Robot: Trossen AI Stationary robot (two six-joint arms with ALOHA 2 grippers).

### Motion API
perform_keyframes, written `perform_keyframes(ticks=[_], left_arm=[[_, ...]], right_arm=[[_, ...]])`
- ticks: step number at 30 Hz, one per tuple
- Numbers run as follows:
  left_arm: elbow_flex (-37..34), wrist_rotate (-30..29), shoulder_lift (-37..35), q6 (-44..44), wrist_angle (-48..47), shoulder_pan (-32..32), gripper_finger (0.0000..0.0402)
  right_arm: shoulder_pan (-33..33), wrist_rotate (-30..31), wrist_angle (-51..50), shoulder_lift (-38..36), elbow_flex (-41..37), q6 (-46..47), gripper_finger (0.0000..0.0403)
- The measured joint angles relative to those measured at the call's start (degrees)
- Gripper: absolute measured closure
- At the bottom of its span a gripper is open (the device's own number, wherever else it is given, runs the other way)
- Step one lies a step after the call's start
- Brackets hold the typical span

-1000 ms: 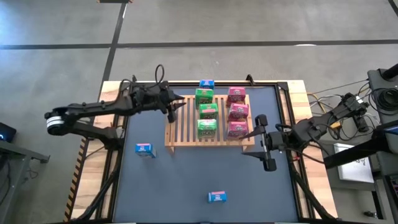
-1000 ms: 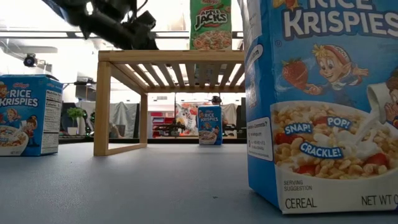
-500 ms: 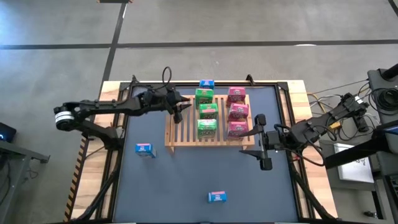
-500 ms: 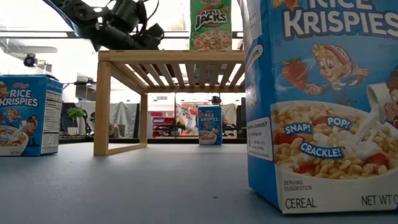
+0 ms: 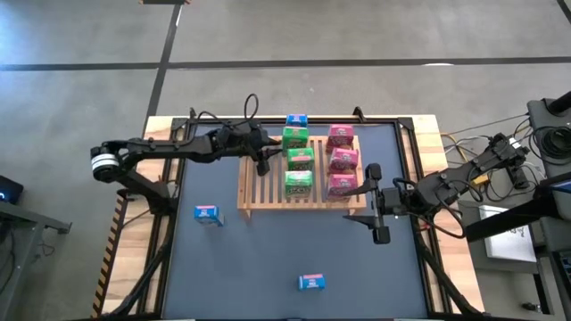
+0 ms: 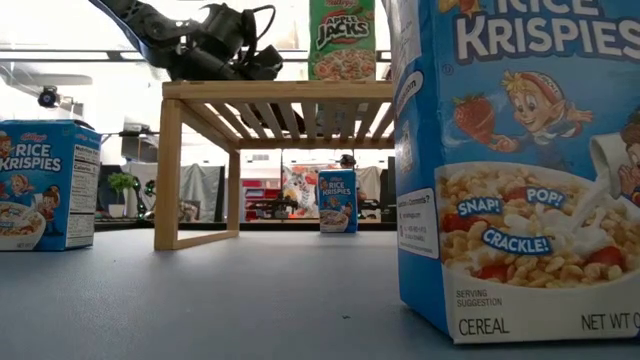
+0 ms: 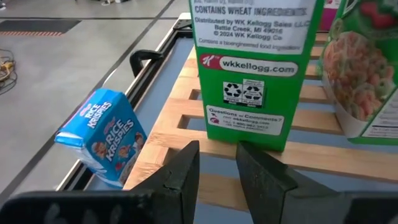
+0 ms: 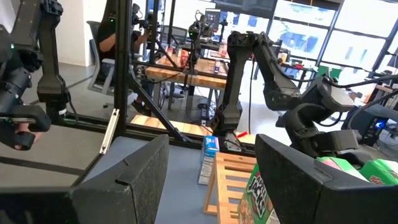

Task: Stack cereal on shelf
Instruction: Adjust the green cereal box on the shelf, then put the bottom blue cereal box on the shelf

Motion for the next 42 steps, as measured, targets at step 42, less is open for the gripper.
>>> perform_keyframes(ticks=[42], left_arm=[[0.49, -3.96, -33.57, -3.83, -36.44, -3.79, 0.0308]], right_arm=[[0.00, -0.81, -0.23, 0.00, 0.00, -0.83, 0.0175]])
